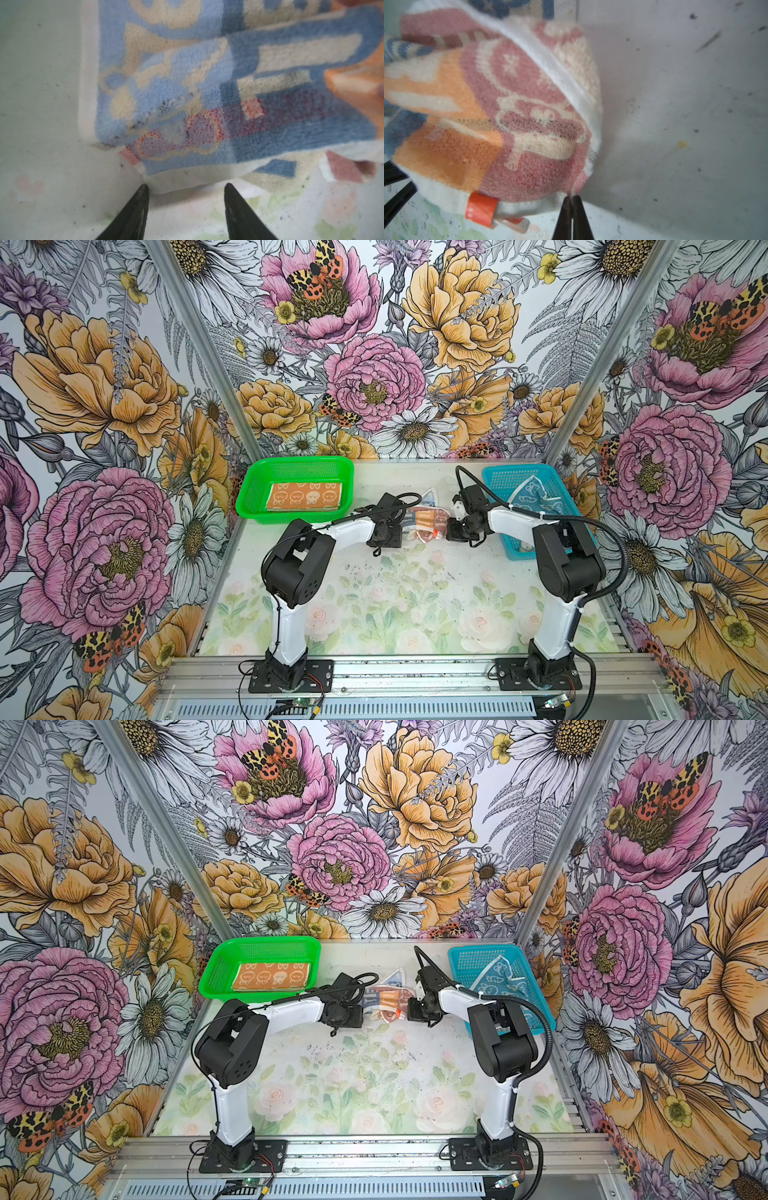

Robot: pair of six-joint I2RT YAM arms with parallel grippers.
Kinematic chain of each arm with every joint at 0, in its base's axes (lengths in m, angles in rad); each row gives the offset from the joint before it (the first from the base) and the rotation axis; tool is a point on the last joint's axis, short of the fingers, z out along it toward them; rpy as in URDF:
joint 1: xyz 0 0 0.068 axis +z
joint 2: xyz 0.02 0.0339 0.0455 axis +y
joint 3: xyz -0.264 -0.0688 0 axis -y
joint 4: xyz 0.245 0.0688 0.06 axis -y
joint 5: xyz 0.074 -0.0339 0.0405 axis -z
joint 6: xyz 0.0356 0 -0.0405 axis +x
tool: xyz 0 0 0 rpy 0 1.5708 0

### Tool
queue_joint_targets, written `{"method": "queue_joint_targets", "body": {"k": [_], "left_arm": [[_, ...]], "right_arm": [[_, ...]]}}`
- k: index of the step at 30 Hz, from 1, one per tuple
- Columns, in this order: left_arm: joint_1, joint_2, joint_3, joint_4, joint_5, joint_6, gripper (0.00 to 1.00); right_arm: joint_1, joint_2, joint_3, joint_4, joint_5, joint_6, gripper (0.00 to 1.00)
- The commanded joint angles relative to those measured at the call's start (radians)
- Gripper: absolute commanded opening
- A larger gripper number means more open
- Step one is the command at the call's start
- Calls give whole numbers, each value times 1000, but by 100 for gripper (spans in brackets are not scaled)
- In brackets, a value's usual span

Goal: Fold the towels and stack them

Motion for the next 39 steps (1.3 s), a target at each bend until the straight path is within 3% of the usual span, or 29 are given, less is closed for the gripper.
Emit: {"method": "queue_joint_targets", "body": {"k": [1, 19, 33, 39], "left_arm": [[4, 20, 23, -35, -84, 26, 57], [15, 73, 58, -11, -109, 23, 40], [36, 83, 70, 7, -89, 25, 3], [47, 70, 82, 12, -81, 23, 0]], "right_arm": [[9, -48, -12, -2, 0, 2, 0], [12, -55, -25, 0, -6, 0, 0], [11, -74, -38, 1, -6, -8, 0], [10, -90, -43, -2, -9, -10, 0]]}}
